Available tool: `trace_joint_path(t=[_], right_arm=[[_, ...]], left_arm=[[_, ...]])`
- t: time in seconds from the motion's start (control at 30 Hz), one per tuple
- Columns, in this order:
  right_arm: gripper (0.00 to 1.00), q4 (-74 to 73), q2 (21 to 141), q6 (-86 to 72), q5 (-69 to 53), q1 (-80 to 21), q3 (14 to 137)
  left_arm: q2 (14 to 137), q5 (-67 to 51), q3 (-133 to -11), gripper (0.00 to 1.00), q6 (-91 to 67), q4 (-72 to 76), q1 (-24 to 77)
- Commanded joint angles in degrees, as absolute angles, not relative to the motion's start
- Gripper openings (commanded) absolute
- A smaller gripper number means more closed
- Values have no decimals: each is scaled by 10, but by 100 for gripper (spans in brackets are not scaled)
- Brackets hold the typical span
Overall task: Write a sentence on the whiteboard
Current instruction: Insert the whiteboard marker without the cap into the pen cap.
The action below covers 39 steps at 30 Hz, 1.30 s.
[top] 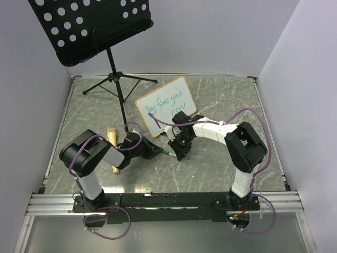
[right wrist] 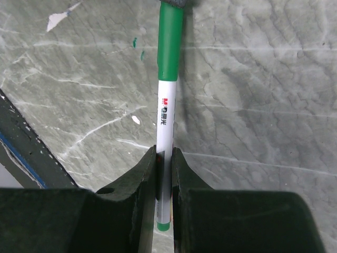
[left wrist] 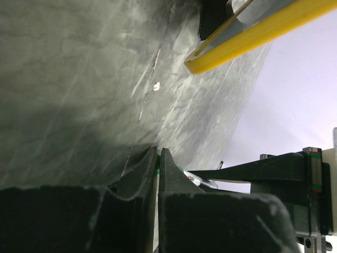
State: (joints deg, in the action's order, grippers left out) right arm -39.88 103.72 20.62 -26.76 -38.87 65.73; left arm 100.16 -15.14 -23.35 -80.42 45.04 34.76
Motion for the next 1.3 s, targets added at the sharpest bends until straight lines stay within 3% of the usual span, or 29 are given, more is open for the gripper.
trace_joint_path(t=[0.0,1.27], right_arm=[[0,-318,1051,204,-307,-410,690],[0,-281,1030,186,-267,-404,671]], left_arm=[[1040,-189,-236,5,-786,387,389],[1099,-249,-249,3,-790,482,461]])
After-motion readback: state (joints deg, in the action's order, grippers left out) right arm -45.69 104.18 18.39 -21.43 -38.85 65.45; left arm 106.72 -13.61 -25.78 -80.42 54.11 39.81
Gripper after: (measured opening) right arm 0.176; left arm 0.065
